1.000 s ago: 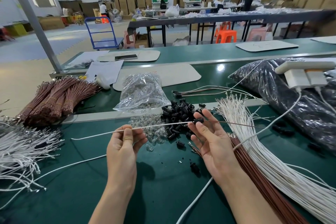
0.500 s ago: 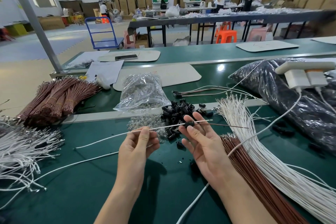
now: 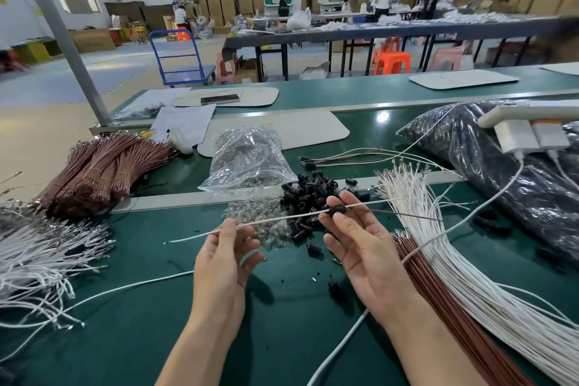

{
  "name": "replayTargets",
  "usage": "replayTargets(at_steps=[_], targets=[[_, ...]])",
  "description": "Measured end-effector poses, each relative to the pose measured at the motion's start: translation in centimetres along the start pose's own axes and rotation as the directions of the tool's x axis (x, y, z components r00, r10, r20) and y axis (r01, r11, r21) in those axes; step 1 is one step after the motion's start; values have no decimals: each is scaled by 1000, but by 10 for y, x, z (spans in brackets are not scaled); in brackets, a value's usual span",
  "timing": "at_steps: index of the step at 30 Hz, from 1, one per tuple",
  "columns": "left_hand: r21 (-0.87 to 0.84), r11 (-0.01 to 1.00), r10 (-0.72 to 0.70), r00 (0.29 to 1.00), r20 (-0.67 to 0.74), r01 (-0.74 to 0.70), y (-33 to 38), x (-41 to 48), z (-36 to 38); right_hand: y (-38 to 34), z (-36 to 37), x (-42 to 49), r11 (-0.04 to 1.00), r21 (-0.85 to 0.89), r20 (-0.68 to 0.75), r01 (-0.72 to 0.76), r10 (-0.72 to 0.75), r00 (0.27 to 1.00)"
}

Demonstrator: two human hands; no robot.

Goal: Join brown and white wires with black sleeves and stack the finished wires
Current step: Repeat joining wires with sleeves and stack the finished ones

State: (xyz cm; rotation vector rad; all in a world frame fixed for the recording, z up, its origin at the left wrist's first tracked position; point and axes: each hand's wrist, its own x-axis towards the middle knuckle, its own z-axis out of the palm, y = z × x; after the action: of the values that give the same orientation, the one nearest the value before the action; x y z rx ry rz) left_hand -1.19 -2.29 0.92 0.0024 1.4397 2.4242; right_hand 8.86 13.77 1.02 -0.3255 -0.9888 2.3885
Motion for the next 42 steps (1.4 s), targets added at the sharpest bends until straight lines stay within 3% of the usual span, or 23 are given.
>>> replayTargets(at_steps=[2,7,14,21,27,42], targets=[[19,1000,20,999,31,-20,-2,-2,2,3,2,-1,1000,-29,9,4,-3,1000],[274,954,47,961,272,-125,-20,-15,14,17,12,-3,987,-159,67,-1,12,998],[96,990,98,995,30,-100,-2,2,-2,6,5,-1,989,-140,15,48,-46,999],[297,939,102,966,239,-173,-18,-14,12,18,13,-4,978,-207,96,1,20,995],[177,982,37,987,154,-64,-9,-3,3,10,6,-3,973,-222,74,67,-52,996],[351,931,-17,952,306,-96,-19,-18,12,22,8,-4,958,-275,90,78,-56,994]])
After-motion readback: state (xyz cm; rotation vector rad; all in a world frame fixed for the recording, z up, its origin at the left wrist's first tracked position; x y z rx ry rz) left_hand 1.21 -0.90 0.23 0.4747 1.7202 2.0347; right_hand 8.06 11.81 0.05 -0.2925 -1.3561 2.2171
